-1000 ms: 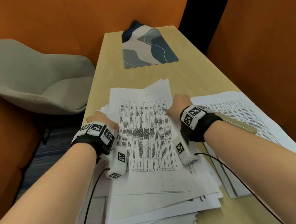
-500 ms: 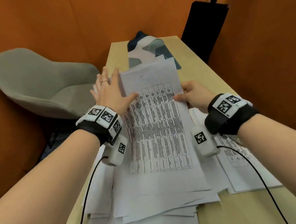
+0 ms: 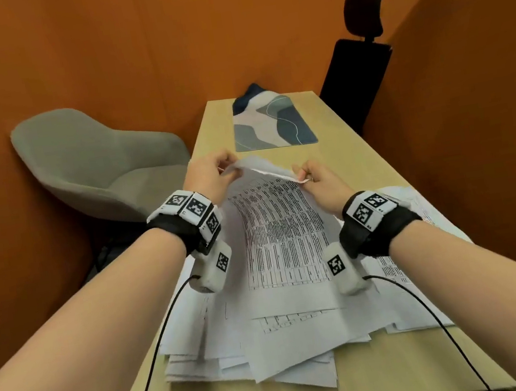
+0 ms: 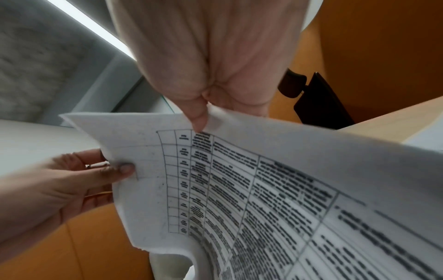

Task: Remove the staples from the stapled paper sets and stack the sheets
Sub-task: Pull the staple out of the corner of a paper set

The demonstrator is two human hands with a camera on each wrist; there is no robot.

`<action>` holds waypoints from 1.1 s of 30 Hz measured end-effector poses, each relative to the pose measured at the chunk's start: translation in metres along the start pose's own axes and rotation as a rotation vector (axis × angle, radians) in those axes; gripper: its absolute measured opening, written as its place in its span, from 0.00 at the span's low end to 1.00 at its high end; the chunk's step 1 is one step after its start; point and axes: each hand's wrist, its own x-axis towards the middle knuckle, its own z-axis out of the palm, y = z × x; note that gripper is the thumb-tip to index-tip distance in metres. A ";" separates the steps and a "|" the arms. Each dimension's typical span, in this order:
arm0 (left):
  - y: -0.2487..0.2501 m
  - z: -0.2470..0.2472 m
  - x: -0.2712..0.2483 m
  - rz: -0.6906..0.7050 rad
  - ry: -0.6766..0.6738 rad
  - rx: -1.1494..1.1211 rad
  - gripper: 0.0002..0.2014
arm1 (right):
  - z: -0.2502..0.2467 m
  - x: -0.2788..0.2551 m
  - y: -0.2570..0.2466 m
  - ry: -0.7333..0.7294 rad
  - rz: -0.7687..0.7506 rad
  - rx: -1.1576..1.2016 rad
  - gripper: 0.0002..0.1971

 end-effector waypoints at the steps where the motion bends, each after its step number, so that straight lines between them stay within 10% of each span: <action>1: 0.000 -0.002 0.000 0.003 0.009 0.005 0.02 | -0.001 -0.001 0.000 0.018 -0.017 0.017 0.16; 14: 0.010 -0.026 0.005 -0.185 0.136 -0.057 0.11 | -0.055 0.010 -0.011 0.052 0.110 -0.027 0.15; 20: -0.002 0.002 -0.021 -0.305 -0.050 0.003 0.08 | -0.059 0.001 -0.002 -0.076 0.159 -0.575 0.04; 24: -0.016 0.028 -0.048 -0.394 -0.132 0.014 0.10 | -0.064 -0.020 0.029 -0.293 0.345 -0.976 0.15; 33: -0.023 0.045 -0.063 -0.553 -0.235 -0.155 0.06 | -0.058 -0.037 0.065 -0.256 0.509 -0.964 0.14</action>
